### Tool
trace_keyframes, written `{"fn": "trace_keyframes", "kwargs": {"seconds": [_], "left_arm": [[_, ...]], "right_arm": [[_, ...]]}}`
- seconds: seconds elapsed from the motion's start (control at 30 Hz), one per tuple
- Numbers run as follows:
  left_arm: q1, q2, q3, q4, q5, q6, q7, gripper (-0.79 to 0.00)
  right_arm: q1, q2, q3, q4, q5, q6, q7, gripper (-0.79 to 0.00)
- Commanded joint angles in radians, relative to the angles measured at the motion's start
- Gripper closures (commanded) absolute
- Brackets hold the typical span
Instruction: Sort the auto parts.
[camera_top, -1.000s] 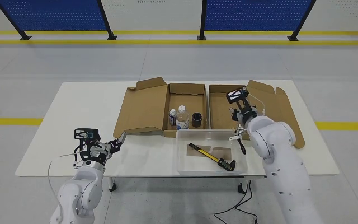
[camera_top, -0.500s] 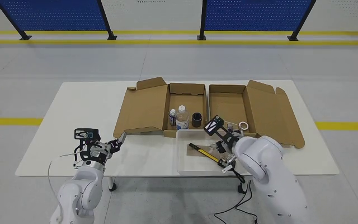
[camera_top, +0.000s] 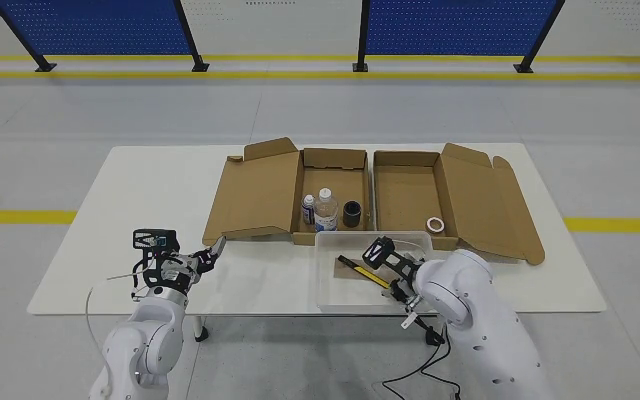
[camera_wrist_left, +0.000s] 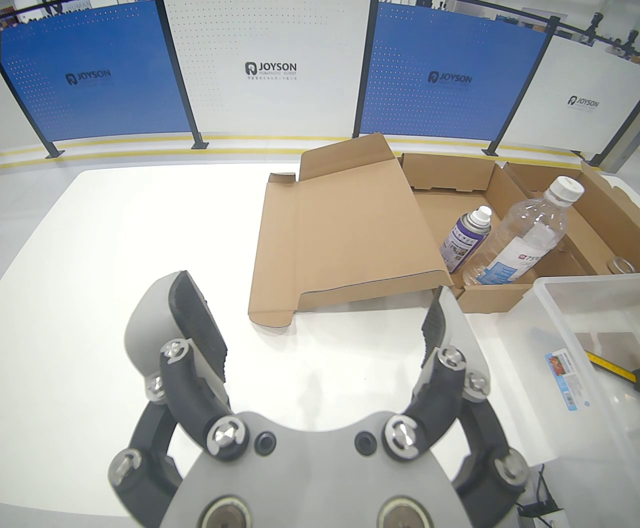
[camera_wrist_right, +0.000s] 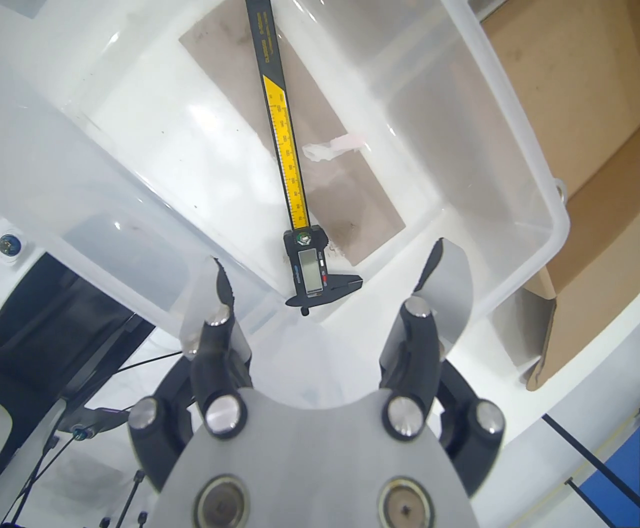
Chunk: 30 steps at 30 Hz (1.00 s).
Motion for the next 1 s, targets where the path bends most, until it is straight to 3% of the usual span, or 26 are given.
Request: {"fn": "trace_keyframes", "kwargs": {"seconds": [0.0,0.3,0.7,0.87,0.97], "left_arm": [[0.000,0.000,0.000,0.000,0.000,0.000,0.000,-0.785],[0.000,0.000,0.000,0.000,0.000,0.000,0.000,-0.785],[0.000,0.000,0.000,0.000,0.000,0.000,0.000,-0.785],[0.000,0.000,0.000,0.000,0.000,0.000,0.000,-0.785],[0.000,0.000,0.000,0.000,0.000,0.000,0.000,-0.785]], "right_arm": [[-0.002,0.001,-0.004,0.012,0.000,0.002,-0.002,-0.665],[-0.001,0.009,-0.008,0.047,-0.016,0.014,0.008,-0.625],[0.003,0.015,-0.029,0.087,-0.017,0.014,0.023,-0.456],[0.012,0.016,-0.039,0.110,-0.006,0.010,0.011,-0.446],[0.022,0.018,-0.040,0.118,-0.003,0.006,0.013,-0.385]]}}
